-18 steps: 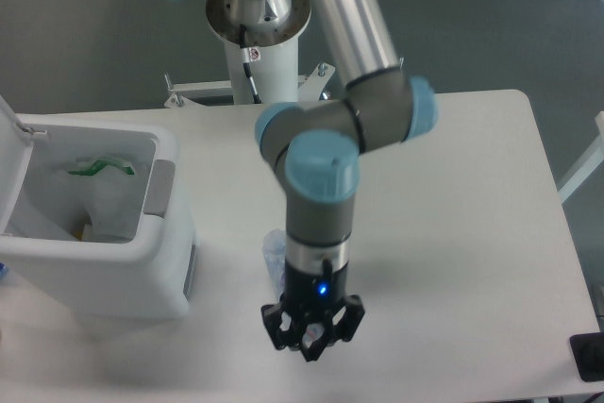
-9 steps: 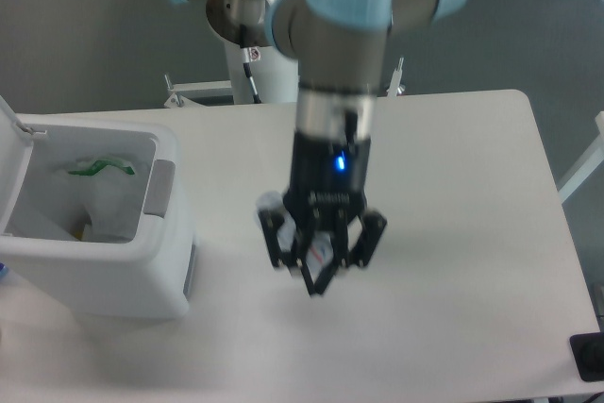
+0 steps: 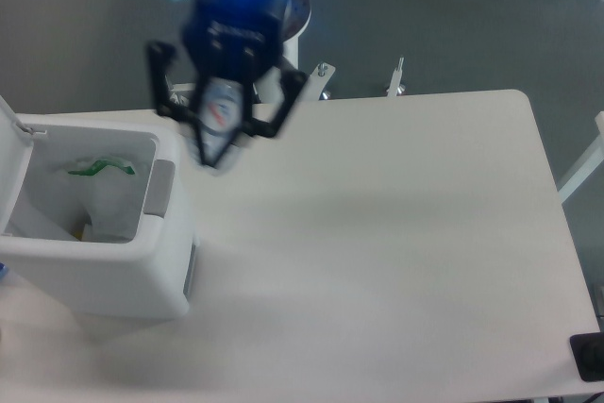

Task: Place the trash in the trash can
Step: 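Lift the water bottle and carry it over the white bin, then lower the bottle into the bin and open the gripper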

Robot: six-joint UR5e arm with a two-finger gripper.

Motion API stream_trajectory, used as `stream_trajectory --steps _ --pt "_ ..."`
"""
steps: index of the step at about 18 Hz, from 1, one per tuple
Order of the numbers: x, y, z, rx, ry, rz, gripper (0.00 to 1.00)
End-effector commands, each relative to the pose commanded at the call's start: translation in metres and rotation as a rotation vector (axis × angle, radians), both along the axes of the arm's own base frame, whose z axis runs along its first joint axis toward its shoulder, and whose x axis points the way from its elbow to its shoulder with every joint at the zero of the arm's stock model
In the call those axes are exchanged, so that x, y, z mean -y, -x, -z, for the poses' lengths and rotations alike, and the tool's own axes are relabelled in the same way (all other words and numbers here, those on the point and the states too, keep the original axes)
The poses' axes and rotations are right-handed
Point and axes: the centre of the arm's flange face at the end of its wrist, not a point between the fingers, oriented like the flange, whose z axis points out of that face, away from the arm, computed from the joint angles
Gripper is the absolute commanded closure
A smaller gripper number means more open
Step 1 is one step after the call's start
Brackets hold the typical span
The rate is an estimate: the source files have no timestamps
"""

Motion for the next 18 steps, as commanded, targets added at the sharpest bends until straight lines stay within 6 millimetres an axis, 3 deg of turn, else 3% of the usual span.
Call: stream_trajectory --steps 2,4,10,15,17,18 --pt "-0.016 -0.034 0.007 0.015 0.01 0.064 0.9" --pt "-0.028 -0.052 0.021 0.031 0.029 0.102 0.9" --pt "-0.049 -0.06 0.04 0.051 0.055 0.134 0.9" --pt "-0.068 -0.055 0.073 0.082 0.1 0.146 0.89" --pt "-0.074 -0.051 0.082 0.089 0.112 0.147 0.84" --pt "-0.076 -0.05 0.086 0.091 0.117 0.148 0.77"
